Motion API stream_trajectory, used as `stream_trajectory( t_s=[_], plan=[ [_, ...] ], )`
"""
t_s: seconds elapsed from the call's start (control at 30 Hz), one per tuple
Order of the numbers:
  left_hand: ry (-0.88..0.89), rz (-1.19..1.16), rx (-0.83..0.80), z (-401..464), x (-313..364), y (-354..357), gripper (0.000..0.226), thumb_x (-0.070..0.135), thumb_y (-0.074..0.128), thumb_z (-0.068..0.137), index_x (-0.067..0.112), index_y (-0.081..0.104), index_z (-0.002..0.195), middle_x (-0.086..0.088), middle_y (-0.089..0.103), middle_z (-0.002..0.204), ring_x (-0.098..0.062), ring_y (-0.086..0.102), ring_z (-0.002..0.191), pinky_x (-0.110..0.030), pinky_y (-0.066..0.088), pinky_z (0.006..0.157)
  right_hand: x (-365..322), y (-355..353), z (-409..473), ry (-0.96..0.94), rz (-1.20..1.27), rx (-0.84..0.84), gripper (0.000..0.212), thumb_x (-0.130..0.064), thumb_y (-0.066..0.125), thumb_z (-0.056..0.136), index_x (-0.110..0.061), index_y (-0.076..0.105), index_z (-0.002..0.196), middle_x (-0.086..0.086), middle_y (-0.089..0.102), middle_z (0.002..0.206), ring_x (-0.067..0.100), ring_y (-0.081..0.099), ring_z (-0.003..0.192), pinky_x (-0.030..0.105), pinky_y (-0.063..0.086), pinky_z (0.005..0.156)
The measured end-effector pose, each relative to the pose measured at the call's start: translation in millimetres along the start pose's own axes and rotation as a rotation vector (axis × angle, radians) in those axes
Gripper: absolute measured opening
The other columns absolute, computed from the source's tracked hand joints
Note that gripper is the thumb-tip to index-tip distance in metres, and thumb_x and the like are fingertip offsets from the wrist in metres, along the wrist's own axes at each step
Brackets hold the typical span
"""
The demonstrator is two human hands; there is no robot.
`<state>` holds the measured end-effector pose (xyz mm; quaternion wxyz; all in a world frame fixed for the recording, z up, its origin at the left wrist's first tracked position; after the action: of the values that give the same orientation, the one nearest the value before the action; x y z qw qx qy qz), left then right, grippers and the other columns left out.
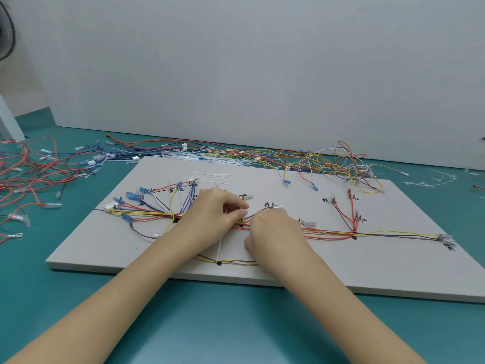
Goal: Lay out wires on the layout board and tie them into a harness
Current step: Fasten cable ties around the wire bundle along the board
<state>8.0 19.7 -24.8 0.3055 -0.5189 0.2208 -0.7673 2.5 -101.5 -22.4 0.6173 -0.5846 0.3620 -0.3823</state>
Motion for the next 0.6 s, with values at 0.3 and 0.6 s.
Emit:
stream_trajectory(
  t_s=[0.3, 0.6],
  plan=[
    [0.029, -0.05, -0.002, 0.2, 1.5, 0.3, 0.016, 0.001, 0.068, 0.082, 0.017, 0.071, 0.082, 0.006, 0.069, 0.073, -0.005, 0.062, 0.07, -0.014, 0.042, 0.066, 12.2, -17.5, 2.2, -0.155, 0.039, -0.113, 0.008, -0.021, 0.045, 0.093, -0.014, 0.041, 0.091, 0.014, 0.054, 0.106, 0.027, 0.044, 0.084, 0.032, 0.031, 0.068],
    [0.071, -0.02, -0.073, 0.2, 3.9, 0.3, 0.025, -0.003, 0.064, 0.077, 0.017, 0.078, 0.08, 0.007, 0.067, 0.074, -0.008, 0.06, 0.07, -0.014, 0.043, 0.063, 20.2, -21.8, 1.7, -0.188, 0.124, -0.029, 0.008, -0.02, 0.039, 0.099, -0.012, 0.041, 0.097, 0.003, 0.036, 0.093, 0.026, 0.041, 0.081, 0.029, 0.018, 0.061]
  ],
)
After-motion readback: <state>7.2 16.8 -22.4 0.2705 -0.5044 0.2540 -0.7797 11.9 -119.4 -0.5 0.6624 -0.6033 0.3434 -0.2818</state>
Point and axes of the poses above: each hand's wrist, its own z-axis towards the middle knuckle, its own y-axis out of the palm, x = y × z, the point moved 4 cm from there along z, towards the middle knuckle
